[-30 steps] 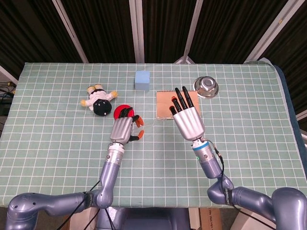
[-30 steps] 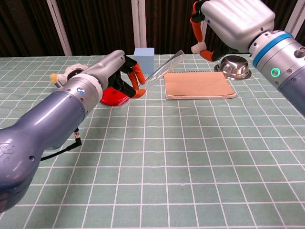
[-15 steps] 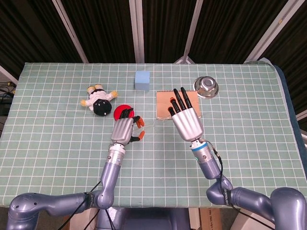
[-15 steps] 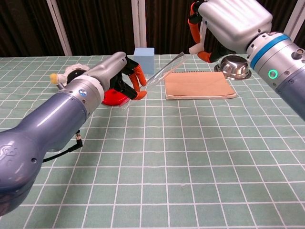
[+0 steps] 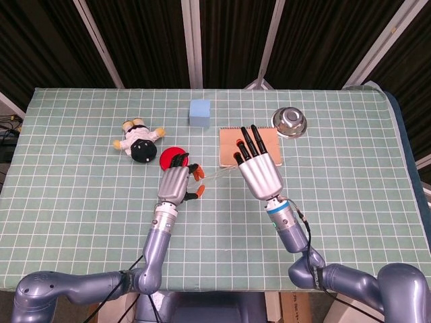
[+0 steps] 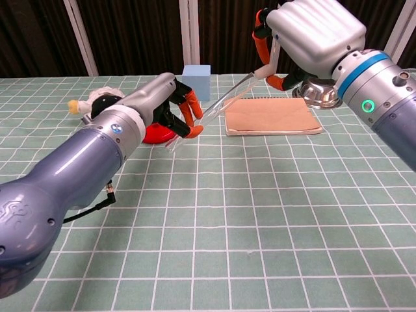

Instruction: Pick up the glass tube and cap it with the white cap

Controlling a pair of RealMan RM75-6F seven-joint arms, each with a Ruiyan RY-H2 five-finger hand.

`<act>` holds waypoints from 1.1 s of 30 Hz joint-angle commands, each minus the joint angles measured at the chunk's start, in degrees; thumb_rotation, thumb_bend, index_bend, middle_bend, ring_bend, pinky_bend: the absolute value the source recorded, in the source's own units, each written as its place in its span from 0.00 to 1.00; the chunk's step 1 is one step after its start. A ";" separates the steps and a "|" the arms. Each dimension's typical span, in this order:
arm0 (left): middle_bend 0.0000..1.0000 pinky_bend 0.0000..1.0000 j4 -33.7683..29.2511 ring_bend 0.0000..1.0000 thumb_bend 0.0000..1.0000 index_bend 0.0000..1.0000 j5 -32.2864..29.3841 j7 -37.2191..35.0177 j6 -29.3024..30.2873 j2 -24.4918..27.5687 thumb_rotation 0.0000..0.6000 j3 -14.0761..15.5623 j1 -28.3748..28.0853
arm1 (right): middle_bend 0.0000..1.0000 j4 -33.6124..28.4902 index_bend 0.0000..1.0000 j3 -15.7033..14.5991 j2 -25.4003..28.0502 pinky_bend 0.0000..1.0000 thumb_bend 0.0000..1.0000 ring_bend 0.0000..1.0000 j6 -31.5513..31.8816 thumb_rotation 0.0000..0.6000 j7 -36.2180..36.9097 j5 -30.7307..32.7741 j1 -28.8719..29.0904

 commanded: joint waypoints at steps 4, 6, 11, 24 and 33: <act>0.58 0.00 -0.05 0.10 0.54 0.55 0.00 -0.01 -0.08 -0.01 1.00 -0.10 -0.06 | 0.32 -0.06 0.64 -0.05 -0.06 0.00 0.37 0.07 0.09 1.00 0.02 -0.04 -0.07; 0.58 0.00 -0.04 0.10 0.54 0.55 -0.03 0.00 -0.14 -0.08 1.00 -0.09 -0.09 | 0.32 -0.13 0.64 -0.02 -0.11 0.00 0.37 0.07 0.14 1.00 0.00 -0.06 -0.06; 0.58 0.00 -0.05 0.10 0.54 0.55 -0.16 0.03 -0.25 -0.30 1.00 -0.09 -0.15 | 0.32 -0.32 0.64 -0.12 -0.15 0.00 0.37 0.07 0.15 1.00 -0.21 -0.27 -0.01; 0.58 0.00 -0.47 0.11 0.54 0.55 -0.58 0.25 -0.35 -0.15 1.00 -0.39 -0.13 | 0.32 -0.26 0.64 -0.51 -0.67 0.00 0.37 0.07 0.08 1.00 -0.26 -0.74 0.08; 0.58 0.00 -1.57 0.11 0.54 0.55 -0.80 0.33 -0.32 0.27 1.00 -0.51 -0.02 | 0.32 -0.39 0.64 -0.74 -0.89 0.00 0.37 0.07 0.21 1.00 -0.24 -1.10 -0.01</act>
